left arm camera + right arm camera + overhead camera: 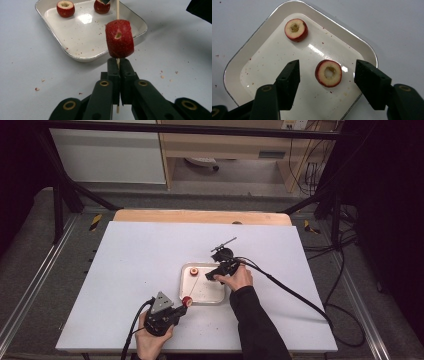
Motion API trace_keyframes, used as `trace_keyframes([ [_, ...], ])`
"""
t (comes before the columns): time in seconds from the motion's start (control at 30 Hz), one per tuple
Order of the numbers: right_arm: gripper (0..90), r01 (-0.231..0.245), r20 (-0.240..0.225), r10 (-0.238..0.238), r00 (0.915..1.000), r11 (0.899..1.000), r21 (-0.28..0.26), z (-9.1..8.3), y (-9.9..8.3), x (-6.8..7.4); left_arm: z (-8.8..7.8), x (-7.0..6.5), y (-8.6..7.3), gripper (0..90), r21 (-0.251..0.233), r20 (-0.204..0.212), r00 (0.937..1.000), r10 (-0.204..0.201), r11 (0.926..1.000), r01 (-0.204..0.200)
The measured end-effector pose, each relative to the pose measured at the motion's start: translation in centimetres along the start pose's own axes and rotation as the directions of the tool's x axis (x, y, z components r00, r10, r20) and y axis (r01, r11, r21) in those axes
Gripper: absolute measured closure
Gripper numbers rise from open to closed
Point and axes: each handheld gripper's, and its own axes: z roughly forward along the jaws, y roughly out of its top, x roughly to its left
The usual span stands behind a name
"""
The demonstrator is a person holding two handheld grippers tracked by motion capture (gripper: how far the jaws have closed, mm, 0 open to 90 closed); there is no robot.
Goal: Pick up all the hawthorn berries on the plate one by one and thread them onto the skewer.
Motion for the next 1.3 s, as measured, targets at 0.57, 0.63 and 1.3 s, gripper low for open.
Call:
trace_keyframes([
  [0.57,55.7,-0.093,-0.004,0.093,0.9956,0.994,0.049,1.4,0.2,-0.5,0.2,-0.1,0.0,88.3,0.009,0.004,1.0,0.006,0.9999,-0.006],
  [0.63,56.5,-0.099,-0.004,0.1,0.995,0.994,0.054,1.5,0.2,-0.5,0.1,-0.1,0.0,88.3,0.008,0.004,1.0,0.006,0.9999,-0.006],
  [1.3,60.7,-0.128,-0.065,0.124,0.9901,0.99,-0.058,-1.2,-0.1,0.2,0.1,-0.3,0.1,88.3,-0.01,0.001,1.0,0.001,0.9999,-0.001],
])
